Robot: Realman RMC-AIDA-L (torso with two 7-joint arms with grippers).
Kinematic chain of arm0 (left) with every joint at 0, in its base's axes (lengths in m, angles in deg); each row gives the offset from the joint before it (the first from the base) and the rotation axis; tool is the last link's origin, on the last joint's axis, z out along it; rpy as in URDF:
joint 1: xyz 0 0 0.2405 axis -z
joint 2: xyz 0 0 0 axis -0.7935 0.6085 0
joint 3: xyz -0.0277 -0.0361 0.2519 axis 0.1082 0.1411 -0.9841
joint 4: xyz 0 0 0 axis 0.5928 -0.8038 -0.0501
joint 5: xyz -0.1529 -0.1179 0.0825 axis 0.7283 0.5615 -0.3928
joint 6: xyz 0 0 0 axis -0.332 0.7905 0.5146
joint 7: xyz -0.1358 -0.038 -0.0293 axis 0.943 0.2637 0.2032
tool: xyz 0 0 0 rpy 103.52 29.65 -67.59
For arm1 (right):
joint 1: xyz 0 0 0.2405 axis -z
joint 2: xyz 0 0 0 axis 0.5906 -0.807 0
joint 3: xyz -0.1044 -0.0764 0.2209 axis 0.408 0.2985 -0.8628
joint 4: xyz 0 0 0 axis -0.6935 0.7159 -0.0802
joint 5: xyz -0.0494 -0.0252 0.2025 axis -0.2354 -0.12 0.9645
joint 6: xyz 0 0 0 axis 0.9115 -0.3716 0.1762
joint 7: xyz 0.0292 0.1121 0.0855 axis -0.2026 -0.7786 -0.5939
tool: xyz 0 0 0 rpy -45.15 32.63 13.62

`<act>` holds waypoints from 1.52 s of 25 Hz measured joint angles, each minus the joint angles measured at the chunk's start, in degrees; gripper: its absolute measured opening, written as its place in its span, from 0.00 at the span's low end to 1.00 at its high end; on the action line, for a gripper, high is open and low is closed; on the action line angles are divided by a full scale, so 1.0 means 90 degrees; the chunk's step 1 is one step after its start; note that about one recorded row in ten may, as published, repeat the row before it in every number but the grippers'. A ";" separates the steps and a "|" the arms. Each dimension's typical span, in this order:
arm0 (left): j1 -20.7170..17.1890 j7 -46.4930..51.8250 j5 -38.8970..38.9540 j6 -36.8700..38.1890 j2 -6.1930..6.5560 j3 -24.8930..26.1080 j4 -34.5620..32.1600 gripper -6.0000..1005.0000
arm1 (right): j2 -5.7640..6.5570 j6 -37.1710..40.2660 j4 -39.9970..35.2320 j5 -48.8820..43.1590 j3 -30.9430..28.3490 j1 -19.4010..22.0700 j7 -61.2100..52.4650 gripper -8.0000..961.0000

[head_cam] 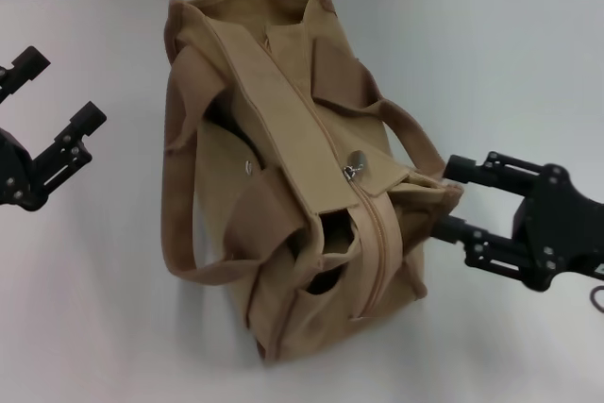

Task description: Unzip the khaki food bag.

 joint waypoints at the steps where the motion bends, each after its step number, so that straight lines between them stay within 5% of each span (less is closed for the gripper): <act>1: 0.0000 0.0000 0.0000 0.0000 0.0000 0.0000 0.0000 0.71 | 0.0001 -0.0026 0.0053 0.0012 0.0051 -0.0044 0.0000 0.58; 8: 0.0079 -0.0005 0.0005 -0.0022 -0.0007 -0.0023 0.0000 0.71 | 0.0005 -0.0531 0.0722 0.0058 0.0284 -0.0564 -0.0046 0.68; 16: 0.0081 0.0001 -0.0165 -0.0032 0.0000 -0.0037 -0.0004 0.71 | 0.0061 -0.1039 0.0435 0.0232 0.0166 -0.0602 -0.0729 0.31; 26: 0.0133 0.0090 -0.0332 -0.0030 0.0004 -0.0116 -0.0083 0.71 | 0.0092 -0.1920 -0.0885 -0.0273 0.0145 -0.0634 -0.1384 0.18; 30: 0.0236 0.0497 -0.0948 0.0026 0.0036 -0.0128 -0.0271 0.71 | 0.0220 -0.2513 -0.1174 -0.0642 0.0134 -0.0893 -0.1726 0.16; 38: 0.0438 0.0909 -0.1789 0.0036 -0.0139 -0.0133 -0.0496 0.71 | 0.0336 -0.2941 -0.1415 -0.1099 -0.0252 -0.1357 -0.1782 0.13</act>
